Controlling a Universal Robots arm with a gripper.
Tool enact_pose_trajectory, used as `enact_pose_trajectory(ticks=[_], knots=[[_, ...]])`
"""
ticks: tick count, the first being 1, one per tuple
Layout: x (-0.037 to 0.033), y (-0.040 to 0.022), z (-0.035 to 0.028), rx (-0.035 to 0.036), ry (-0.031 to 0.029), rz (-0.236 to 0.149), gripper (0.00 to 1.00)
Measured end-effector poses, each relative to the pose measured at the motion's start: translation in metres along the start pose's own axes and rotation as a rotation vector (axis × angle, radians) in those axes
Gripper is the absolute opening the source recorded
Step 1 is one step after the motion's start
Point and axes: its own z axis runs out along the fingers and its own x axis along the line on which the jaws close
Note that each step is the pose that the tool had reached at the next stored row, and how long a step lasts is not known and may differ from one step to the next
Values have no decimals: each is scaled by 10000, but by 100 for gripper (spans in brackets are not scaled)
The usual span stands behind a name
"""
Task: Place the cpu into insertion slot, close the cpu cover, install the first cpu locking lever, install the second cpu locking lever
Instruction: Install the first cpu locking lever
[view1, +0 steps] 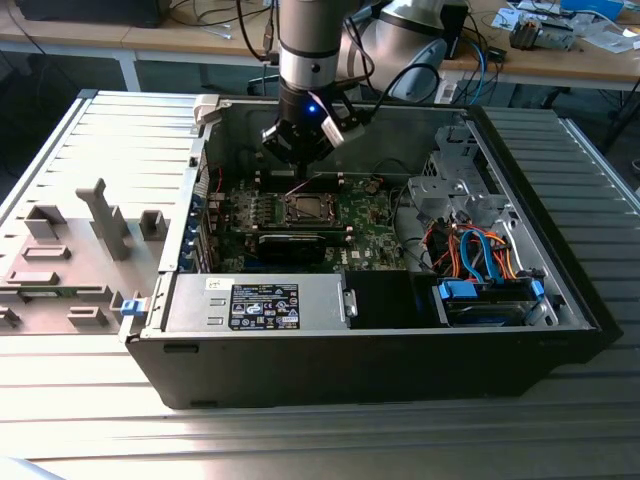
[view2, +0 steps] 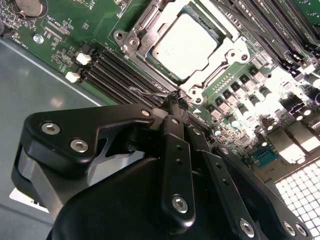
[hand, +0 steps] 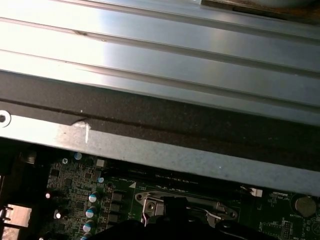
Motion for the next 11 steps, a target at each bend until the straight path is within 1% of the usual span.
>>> enact_pose_trajectory(ticks=[7, 11], knots=[[0, -1, 12, 1, 4, -68, 11], [-1, 1, 30, 1, 6, -121, 11]])
